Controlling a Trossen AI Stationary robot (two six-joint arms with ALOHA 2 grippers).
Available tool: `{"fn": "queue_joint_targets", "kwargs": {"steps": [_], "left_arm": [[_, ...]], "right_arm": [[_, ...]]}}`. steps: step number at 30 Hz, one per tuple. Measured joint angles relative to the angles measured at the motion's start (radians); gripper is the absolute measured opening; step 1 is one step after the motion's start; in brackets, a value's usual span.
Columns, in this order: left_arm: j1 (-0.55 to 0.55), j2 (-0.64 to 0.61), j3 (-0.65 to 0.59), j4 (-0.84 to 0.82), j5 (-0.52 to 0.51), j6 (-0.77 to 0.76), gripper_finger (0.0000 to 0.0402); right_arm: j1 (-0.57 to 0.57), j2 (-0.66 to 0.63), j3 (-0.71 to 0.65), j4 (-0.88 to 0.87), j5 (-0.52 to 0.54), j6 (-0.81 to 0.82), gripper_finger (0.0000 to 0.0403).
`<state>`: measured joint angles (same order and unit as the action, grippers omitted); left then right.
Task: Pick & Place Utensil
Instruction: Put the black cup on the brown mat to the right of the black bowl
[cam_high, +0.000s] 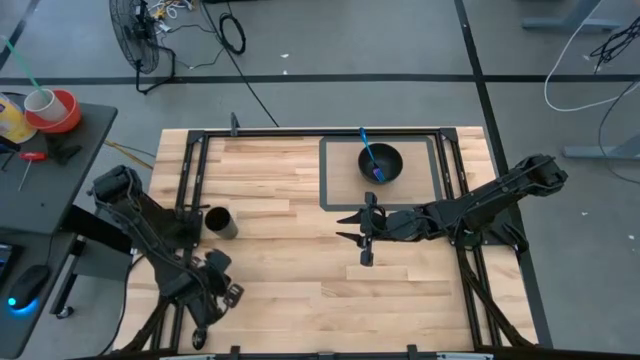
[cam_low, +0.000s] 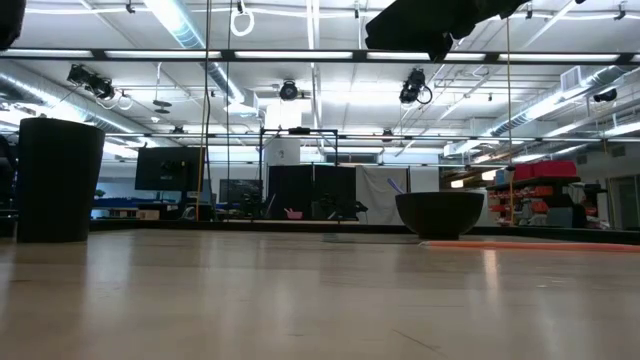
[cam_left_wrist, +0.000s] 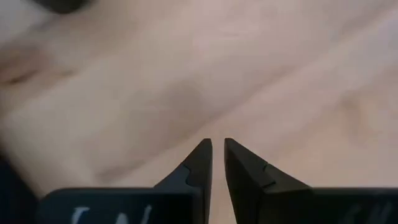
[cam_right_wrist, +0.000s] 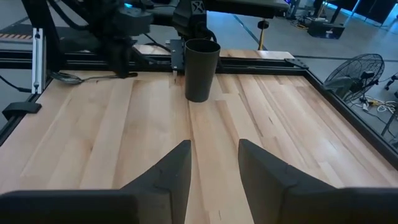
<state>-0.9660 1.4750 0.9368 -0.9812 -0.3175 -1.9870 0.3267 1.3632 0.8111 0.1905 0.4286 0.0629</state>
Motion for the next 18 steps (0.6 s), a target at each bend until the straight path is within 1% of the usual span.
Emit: {"fn": "queue_joint_targets", "kwargs": {"steps": [3, 6, 9, 13, 18], "left_arm": [[-0.013, 0.0, -0.038, -0.022, -0.004, -0.048, 0.0068], [-0.022, 0.0, -0.069, -0.02, -0.034, -0.072, 0.0107], [-0.026, 0.0, -0.095, -0.018, -0.049, -0.078, 0.0161], [-0.022, 0.0, -0.131, -0.026, -0.048, -0.104, 0.0248], [0.014, 0.0, -0.198, -0.042, -0.037, -0.124, 0.0348]], "right_arm": [[0.0, 0.0, 0.0, 0.0, 0.0, 0.0, 0.0136], [0.0, 0.0, 0.0, 0.0, 0.0, 0.0, 0.0136], [0.0, 0.0, 0.0, 0.0, 0.0, 0.0, 0.0136], [0.0, 0.0, 0.0, 0.0, 0.0, 0.001, 0.0136], [0.0, 0.0, 0.0, 0.0, 0.0, 0.004, 0.0136]]}}
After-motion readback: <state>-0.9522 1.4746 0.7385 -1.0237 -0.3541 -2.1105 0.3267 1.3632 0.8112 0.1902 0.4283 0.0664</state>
